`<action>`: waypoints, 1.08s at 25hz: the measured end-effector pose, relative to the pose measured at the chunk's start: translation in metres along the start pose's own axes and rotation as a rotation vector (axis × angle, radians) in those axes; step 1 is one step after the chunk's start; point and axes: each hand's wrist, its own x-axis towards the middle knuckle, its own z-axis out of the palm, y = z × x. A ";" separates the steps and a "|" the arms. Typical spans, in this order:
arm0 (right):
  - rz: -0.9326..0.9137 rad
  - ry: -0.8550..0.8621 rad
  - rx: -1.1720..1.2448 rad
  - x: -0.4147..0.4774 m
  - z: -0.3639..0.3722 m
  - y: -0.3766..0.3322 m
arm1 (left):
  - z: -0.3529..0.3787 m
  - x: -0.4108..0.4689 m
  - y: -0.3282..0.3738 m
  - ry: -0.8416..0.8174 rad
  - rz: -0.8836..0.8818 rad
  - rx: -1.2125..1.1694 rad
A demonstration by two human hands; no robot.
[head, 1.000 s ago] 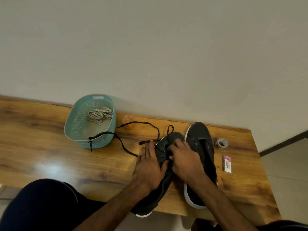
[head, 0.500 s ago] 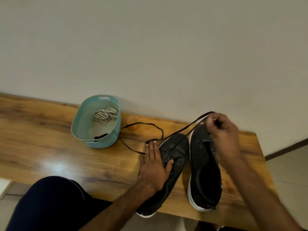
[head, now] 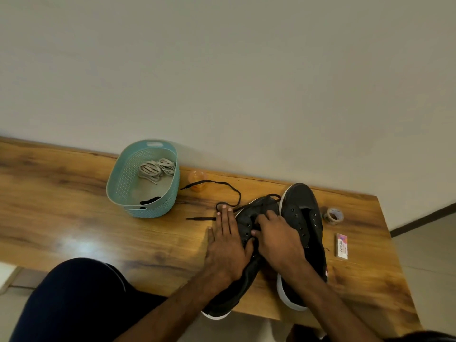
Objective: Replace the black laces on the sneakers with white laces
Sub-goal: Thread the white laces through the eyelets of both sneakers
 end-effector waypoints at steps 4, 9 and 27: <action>0.024 -0.027 0.026 0.001 -0.003 -0.001 | 0.000 0.001 0.002 -0.004 -0.014 -0.057; 0.068 0.075 0.311 0.005 -0.040 0.017 | -0.004 0.000 0.003 0.001 -0.033 -0.110; -0.076 0.070 0.067 0.002 0.002 0.003 | -0.008 0.000 0.000 -0.014 -0.048 -0.149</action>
